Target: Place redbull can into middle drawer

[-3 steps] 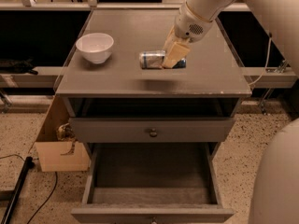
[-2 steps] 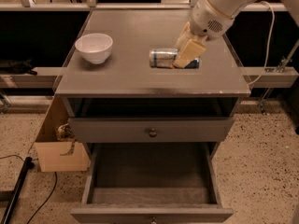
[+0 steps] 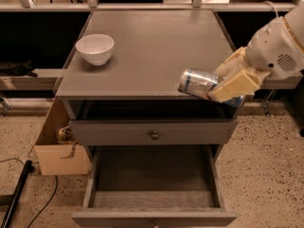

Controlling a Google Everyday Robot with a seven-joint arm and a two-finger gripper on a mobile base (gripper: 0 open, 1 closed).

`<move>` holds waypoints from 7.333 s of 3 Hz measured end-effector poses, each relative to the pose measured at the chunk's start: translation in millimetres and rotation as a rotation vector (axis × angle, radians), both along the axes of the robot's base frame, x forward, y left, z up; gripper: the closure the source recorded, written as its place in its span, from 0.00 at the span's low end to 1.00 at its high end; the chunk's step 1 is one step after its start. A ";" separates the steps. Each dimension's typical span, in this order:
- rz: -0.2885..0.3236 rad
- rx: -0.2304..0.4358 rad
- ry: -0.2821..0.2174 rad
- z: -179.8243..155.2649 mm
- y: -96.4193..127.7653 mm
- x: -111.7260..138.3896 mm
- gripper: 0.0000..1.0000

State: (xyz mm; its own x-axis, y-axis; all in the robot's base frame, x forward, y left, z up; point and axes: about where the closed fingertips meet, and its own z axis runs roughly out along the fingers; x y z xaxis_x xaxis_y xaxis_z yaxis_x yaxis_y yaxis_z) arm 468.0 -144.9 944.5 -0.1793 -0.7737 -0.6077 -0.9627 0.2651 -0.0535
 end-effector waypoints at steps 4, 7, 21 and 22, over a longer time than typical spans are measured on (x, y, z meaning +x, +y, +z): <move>-0.080 0.171 0.013 -33.2 10.5 -53.6 1.00; -0.147 0.269 0.078 -153.5 61.8 -57.8 1.00; -0.197 0.060 0.395 -483.5 83.1 26.0 1.00; -0.230 0.035 0.396 -502.5 73.4 28.9 1.00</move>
Offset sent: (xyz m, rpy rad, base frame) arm -0.0410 -0.0115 -0.0062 0.0100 0.0483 -0.0382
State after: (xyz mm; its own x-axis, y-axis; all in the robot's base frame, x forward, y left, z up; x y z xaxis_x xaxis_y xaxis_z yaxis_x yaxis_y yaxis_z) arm 497.0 -71.5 442.0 -0.5679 -0.6666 -0.4828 -0.8230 0.4693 0.3201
